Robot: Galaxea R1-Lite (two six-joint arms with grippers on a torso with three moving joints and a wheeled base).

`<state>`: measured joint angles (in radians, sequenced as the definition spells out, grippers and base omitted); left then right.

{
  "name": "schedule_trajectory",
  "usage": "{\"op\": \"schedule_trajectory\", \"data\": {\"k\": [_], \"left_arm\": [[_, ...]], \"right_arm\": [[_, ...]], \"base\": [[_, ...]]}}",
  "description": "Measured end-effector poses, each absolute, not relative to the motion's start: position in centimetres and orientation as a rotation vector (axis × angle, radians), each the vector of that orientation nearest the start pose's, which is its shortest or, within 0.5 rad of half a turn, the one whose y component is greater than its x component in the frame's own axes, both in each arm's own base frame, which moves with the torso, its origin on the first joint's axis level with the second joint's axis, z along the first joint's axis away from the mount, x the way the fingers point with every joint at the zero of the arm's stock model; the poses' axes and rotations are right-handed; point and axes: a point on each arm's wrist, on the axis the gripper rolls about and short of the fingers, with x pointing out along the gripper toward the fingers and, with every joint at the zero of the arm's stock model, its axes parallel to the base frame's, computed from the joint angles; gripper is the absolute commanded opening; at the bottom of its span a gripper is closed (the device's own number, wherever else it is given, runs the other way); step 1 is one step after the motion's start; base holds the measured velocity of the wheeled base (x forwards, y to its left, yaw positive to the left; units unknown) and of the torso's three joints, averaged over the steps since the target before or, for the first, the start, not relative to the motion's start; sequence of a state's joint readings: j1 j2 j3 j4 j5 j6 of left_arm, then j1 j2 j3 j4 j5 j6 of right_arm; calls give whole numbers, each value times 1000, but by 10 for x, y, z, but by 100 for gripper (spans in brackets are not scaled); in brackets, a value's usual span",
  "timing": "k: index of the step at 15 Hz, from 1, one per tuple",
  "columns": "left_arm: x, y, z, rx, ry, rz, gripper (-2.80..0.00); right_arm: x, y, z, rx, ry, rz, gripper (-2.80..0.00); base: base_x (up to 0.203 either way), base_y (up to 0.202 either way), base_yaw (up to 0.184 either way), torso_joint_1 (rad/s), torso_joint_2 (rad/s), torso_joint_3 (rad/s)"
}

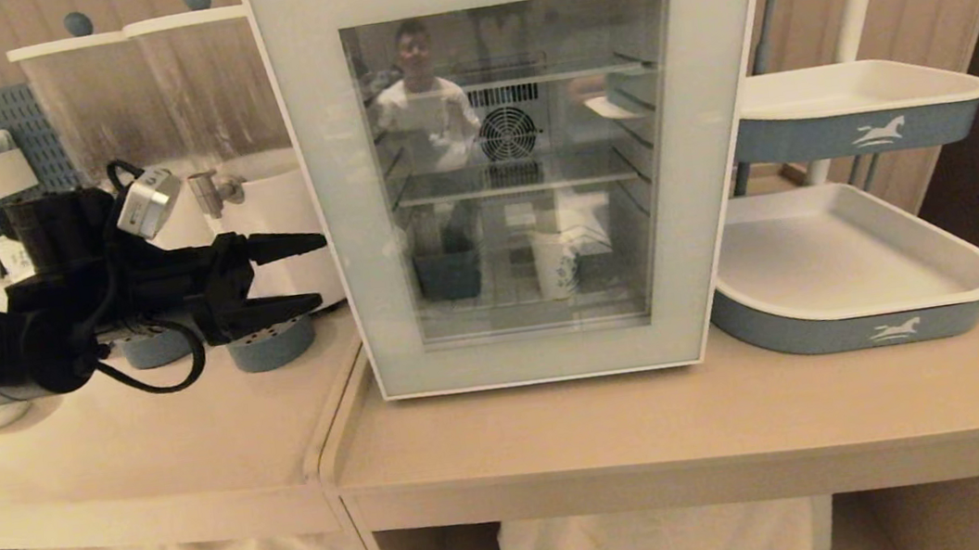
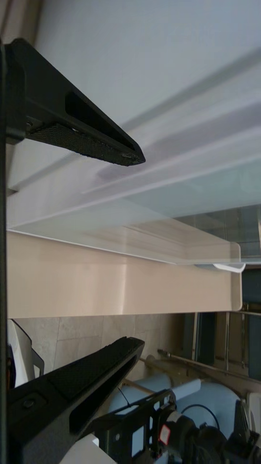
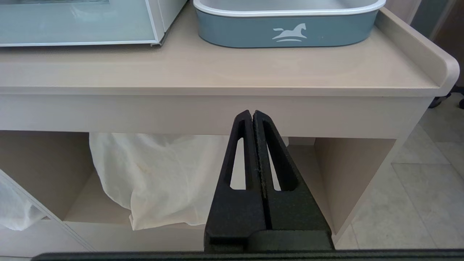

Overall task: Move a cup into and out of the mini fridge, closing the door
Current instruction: Open the freezer door

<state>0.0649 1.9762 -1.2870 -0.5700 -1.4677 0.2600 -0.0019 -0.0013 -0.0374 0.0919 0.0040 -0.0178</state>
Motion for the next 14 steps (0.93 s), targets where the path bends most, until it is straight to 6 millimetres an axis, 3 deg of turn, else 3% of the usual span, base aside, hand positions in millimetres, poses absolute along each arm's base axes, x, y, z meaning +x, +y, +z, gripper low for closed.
{"op": "schedule_trajectory", "data": {"k": [6, 14], "left_arm": [[388, -4, 211, 122, -87, -1418, 0], [378, -4, 208, 96, -67, -1440, 0]], "right_arm": [[-26, 0, 76, -18, 53, 3, -280], [-26, 0, 77, -18, 53, 4, -280]], "base": [[0, 0, 0, 0, 0, 0], [0, 0, 0, 0, 0, 0]]}}
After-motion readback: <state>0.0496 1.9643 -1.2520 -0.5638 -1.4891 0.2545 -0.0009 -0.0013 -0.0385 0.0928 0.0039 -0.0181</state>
